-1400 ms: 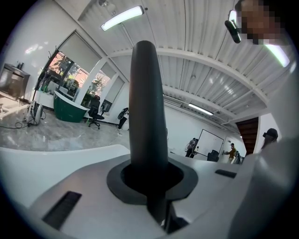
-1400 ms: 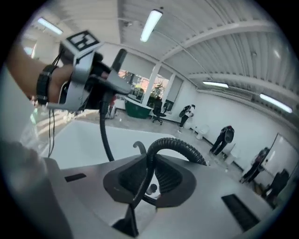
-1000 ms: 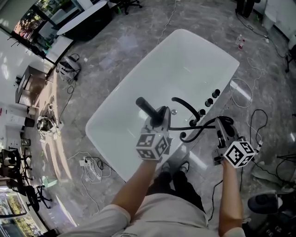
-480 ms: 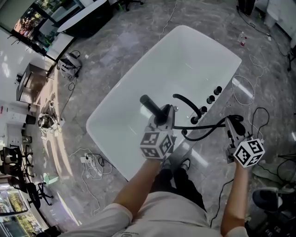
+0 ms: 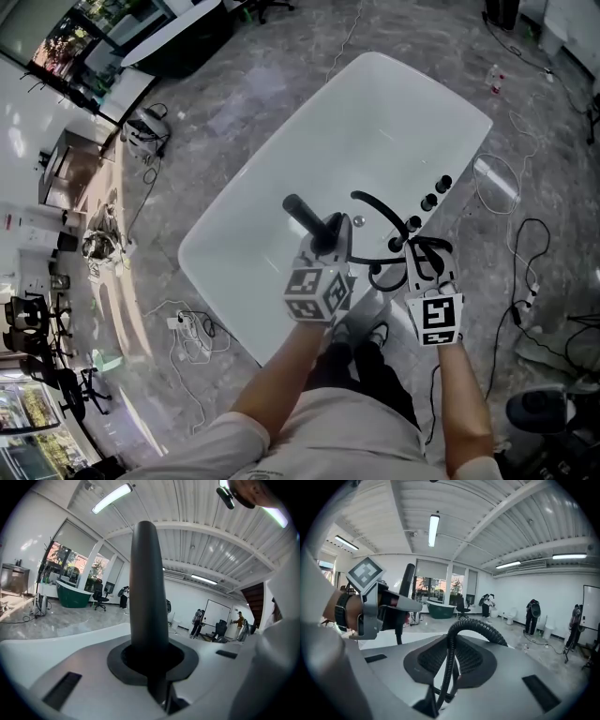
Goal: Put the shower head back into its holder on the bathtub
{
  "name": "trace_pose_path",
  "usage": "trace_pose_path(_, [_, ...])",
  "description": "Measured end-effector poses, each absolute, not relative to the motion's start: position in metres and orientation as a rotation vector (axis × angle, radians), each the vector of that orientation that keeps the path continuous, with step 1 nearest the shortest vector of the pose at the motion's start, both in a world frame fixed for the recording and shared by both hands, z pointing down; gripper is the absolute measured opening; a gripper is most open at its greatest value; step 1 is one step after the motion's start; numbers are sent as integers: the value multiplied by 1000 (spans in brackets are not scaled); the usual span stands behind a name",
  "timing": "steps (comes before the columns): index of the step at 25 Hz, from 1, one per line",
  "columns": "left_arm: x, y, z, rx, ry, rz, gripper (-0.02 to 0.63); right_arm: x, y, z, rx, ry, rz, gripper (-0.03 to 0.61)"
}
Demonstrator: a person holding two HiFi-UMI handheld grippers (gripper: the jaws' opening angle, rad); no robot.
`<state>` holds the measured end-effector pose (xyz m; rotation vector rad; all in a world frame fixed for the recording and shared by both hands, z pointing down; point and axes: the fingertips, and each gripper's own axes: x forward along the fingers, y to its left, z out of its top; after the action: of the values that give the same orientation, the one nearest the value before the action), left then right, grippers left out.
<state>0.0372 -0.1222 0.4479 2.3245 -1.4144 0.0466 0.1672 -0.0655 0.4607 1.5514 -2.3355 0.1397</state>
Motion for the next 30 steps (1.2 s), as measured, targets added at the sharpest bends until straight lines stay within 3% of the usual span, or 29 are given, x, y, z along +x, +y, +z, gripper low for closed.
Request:
trace_pose_path(5, [28,-123,448,2305,-1444,28,40,195,-69,418,1719,-2388,104,61])
trace_pose_path(9, [27,-124,448,2307,-1452,37,40,193,-68,456,1559,-2237,75,61])
trace_pose_path(13, [33,-122,447,2318,-1441,42,40,238,-64,455,1692,-2014,-65,61])
trace_pose_path(19, [39,-116,454,2335,-1432,77,40,196,-57,449,1545,-1982,-352,61])
trace_pose_path(24, [33,-114,458,2314,-1470,107,40,147,-58,505,1299,-2048,-358,61])
trace_pose_path(30, [29,-114,453,2304,-1491,73,40,209,-71,447,1641,-2062,-229,62])
